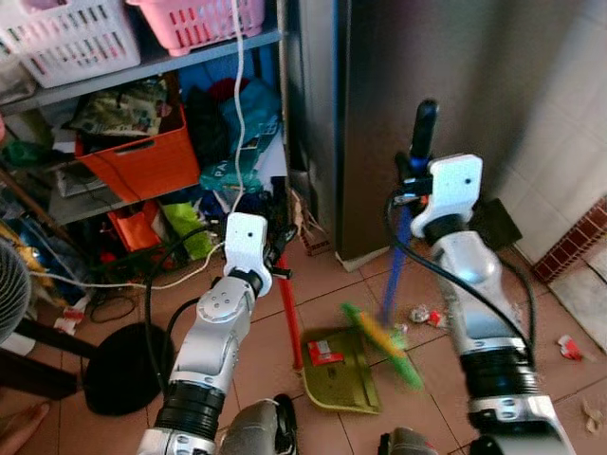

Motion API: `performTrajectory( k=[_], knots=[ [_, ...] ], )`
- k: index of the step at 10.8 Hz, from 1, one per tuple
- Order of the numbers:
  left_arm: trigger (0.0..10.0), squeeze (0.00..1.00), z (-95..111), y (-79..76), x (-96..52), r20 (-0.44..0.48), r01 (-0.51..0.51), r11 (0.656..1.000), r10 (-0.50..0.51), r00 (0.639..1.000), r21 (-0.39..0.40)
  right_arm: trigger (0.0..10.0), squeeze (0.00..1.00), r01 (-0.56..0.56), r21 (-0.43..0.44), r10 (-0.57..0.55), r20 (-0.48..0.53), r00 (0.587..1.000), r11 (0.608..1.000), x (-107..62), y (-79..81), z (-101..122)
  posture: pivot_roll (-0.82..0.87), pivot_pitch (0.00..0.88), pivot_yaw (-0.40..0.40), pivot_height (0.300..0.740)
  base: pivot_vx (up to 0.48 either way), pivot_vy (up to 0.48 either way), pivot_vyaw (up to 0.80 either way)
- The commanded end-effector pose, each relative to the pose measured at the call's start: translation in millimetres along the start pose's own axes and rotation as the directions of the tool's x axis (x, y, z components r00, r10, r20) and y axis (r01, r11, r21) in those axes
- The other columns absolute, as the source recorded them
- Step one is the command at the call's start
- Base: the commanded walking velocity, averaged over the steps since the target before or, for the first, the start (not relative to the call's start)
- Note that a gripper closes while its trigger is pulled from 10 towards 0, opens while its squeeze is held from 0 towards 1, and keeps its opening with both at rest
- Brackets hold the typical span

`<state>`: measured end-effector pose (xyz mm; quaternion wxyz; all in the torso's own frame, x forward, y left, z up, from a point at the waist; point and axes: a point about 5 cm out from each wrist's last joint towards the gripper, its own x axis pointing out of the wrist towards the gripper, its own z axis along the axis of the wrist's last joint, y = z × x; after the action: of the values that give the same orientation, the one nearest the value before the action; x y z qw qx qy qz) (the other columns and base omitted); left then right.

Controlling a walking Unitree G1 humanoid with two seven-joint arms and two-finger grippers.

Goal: Sweep floor

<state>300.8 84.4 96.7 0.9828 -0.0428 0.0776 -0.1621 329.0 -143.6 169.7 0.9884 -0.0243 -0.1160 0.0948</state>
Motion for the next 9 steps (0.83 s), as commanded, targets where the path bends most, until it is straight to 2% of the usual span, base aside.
performTrajectory(
  k=[1, 2, 3, 4, 5, 7, 9],
  knots=[
    [10.0, 0.0, 3.1, 3.2, -0.2, 0.016, -0.011, 1.0, 0.011, 1.0, -0.004, 10.0, 0.0, -0.043, 0.133, 0.038, 0.045, 0.998, 0.99, 10.1, 8.9, 19.5, -0.07, 0.085, 0.119, 0.74, 0.0, 0.0, 0.0],
    [10.0, 0.0, 3.2, 3.1, -0.1, 0.016, -0.01, 1.0, 0.01, 1.0, -0.004, 10.0, 0.0, -0.071, 0.161, 0.068, 0.021, 0.997, 0.984, 12.6, 11.4, 20.6, -0.07, 0.085, 0.119, 0.74, 0.0, 0.0, 0.0],
    [10.0, 0.0, 3.3, 2.9, 0.7, 0.016, -0.009, 1.0, 0.009, 1.0, -0.003, 10.0, 0.0, -0.155, 0.212, 0.156, 0.014, 0.988, 0.965, 18.8, 14.5, 32.0, -0.08, 0.079, 0.118, 0.74, 0.0, 0.0, 0.0],
    [10.0, 0.0, 3.5, 2.8, 1.5, 0.017, -0.008, 1.0, 0.008, 1.0, -0.002, 10.0, 0.0, -0.205, 0.17, 0.194, 0.078, 0.978, 0.964, 26.3, 9.0, 55.7, -0.08, 0.077, 0.119, 0.74, 0.0, 0.0, 0.0],
    [10.0, 0.0, 3.4, 2.5, 1.5, 0.016, -0.007, 1.0, 0.007, 1.0, -0.003, 10.0, 0.0, -0.193, 0.133, 0.169, 0.171, 0.971, 0.972, 32.7, 1.5, 76.8, -0.08, 0.078, 0.121, 0.74, 0.0, 0.0, 0.0],
    [10.0, 0.0, 2.2, 0.4, 1.1, 0.01, 0.001, 1.0, -0.001, 1.0, -0.002, 10.0, 0.0, -0.14, 0.143, 0.095, 0.282, 0.955, 0.98, 43.0, -13.6, 108.2, -0.08, 0.082, 0.12, 0.74, 0.0, 0.0, 0.0],
    [10.0, 0.0, 2.0, 0.3, 0.5, 0.008, 0.001, 1.0, -0.001, 1.0, -0.001, 10.0, 0.0, -0.051, 0.087, 0.02, 0.324, 0.946, 0.995, 49.9, -25.3, 114.8, -0.07, 0.083, 0.121, 0.74, 0.0, 0.0, 0.0]
  ],
)
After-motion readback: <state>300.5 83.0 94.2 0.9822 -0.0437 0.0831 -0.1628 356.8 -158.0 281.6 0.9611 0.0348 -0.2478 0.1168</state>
